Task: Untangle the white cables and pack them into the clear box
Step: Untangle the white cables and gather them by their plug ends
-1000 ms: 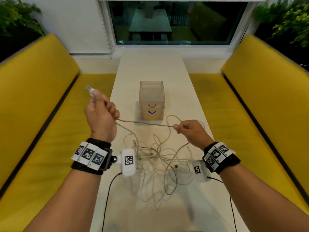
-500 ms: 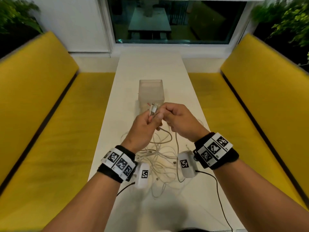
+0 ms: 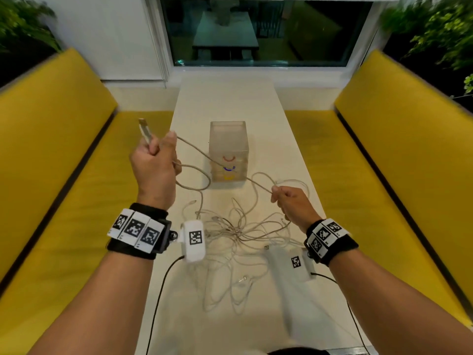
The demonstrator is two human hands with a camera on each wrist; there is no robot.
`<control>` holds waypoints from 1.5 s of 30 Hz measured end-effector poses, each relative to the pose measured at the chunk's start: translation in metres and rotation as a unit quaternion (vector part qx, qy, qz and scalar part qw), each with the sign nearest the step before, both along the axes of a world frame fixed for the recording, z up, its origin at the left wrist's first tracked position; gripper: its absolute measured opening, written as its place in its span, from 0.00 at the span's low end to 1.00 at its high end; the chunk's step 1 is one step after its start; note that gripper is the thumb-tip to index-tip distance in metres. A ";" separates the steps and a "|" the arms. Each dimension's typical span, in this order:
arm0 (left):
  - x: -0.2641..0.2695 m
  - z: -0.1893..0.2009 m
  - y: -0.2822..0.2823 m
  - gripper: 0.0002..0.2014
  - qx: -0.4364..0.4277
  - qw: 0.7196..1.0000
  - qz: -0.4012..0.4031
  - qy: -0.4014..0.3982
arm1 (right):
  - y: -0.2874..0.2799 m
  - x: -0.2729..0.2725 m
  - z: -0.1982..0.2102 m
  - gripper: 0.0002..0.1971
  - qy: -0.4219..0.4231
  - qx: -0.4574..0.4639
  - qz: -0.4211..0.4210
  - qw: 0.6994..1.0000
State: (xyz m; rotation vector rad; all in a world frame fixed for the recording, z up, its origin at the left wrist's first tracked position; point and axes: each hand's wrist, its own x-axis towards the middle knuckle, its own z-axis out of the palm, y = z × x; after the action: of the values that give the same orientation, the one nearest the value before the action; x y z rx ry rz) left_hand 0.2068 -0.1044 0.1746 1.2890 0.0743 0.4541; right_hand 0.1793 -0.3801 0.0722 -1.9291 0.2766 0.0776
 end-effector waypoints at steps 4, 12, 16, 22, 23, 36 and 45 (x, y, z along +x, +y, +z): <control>-0.006 -0.020 -0.013 0.25 0.208 0.976 0.042 0.042 | 0.010 0.002 0.016 0.17 -0.009 0.023 -0.017 1.000; -0.027 -0.030 -0.067 0.21 0.262 0.953 -0.140 0.060 | 0.055 -0.014 0.100 0.09 -0.140 0.007 0.196 0.971; -0.020 -0.017 -0.064 0.18 0.224 0.965 -0.132 0.040 | 0.051 -0.015 0.102 0.11 -0.140 0.015 0.225 0.964; -0.001 0.008 -0.034 0.14 0.091 0.994 -0.014 0.059 | 0.032 -0.013 0.077 0.14 -0.078 0.001 0.212 0.974; 0.002 0.014 -0.026 0.13 0.050 0.997 0.011 0.057 | 0.025 -0.012 0.068 0.15 -0.059 -0.006 0.197 0.979; -0.006 0.012 -0.020 0.14 -0.144 0.979 -0.138 0.039 | -0.003 0.021 0.053 0.15 -0.036 -0.108 0.113 0.987; -0.008 0.005 -0.016 0.10 -0.250 0.937 -0.245 -0.012 | -0.021 0.064 0.045 0.25 0.001 -0.377 -0.018 0.926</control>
State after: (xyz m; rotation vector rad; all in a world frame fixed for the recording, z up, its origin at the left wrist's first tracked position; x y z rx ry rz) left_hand 0.1992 -0.1202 0.1800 0.7581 -0.1442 0.0107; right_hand 0.2437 -0.4007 0.1168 -2.6883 0.3784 -0.0633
